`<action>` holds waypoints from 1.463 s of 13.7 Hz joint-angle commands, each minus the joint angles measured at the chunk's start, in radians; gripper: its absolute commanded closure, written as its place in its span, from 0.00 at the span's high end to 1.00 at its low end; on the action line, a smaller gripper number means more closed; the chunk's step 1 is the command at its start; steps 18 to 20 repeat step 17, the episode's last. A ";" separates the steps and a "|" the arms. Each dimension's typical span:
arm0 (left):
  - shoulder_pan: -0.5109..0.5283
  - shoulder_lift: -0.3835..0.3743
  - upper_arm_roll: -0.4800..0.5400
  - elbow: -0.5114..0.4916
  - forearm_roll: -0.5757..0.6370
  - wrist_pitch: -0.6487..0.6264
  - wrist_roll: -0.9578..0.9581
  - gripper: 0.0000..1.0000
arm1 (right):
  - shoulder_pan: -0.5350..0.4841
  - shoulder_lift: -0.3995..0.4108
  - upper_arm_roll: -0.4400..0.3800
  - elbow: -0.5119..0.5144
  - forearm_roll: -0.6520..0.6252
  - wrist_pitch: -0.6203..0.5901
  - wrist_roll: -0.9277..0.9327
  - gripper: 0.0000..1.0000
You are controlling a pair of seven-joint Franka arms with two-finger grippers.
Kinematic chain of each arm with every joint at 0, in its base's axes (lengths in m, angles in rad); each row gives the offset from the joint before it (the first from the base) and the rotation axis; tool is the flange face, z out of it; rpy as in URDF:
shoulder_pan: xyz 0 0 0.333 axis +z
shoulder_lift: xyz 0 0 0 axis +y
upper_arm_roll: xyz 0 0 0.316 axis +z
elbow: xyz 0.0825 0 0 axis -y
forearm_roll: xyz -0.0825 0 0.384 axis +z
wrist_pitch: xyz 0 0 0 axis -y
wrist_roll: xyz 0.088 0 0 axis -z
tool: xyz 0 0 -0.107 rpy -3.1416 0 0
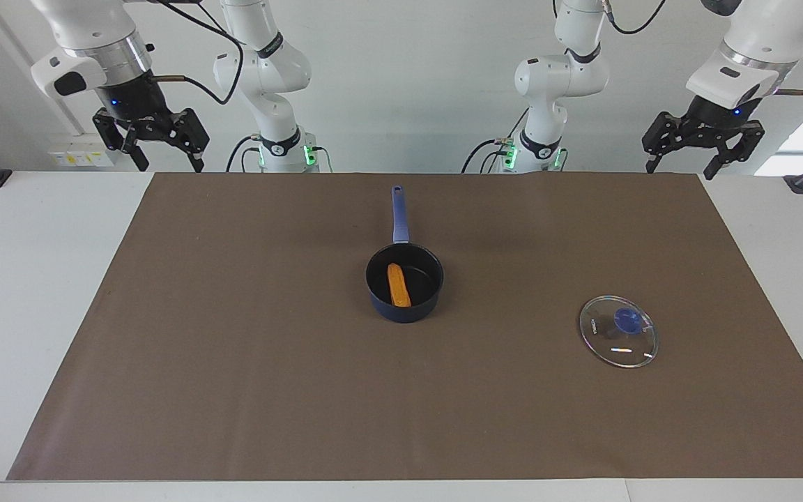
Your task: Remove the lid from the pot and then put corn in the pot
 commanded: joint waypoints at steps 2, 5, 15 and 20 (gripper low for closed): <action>-0.060 -0.002 0.059 0.021 0.004 -0.038 -0.010 1.00 | -0.008 -0.013 0.004 -0.007 -0.001 -0.031 -0.018 1.00; -0.095 -0.005 0.091 0.020 0.001 -0.041 -0.010 1.00 | -0.010 -0.022 0.004 -0.022 -0.008 -0.028 -0.019 1.00; -0.071 -0.002 0.088 0.020 -0.015 -0.046 -0.011 1.00 | -0.011 -0.024 0.004 -0.022 -0.018 -0.019 -0.021 1.00; -0.071 -0.004 0.088 0.020 -0.015 -0.050 -0.011 1.00 | -0.010 -0.024 0.004 -0.024 -0.020 -0.020 -0.021 1.00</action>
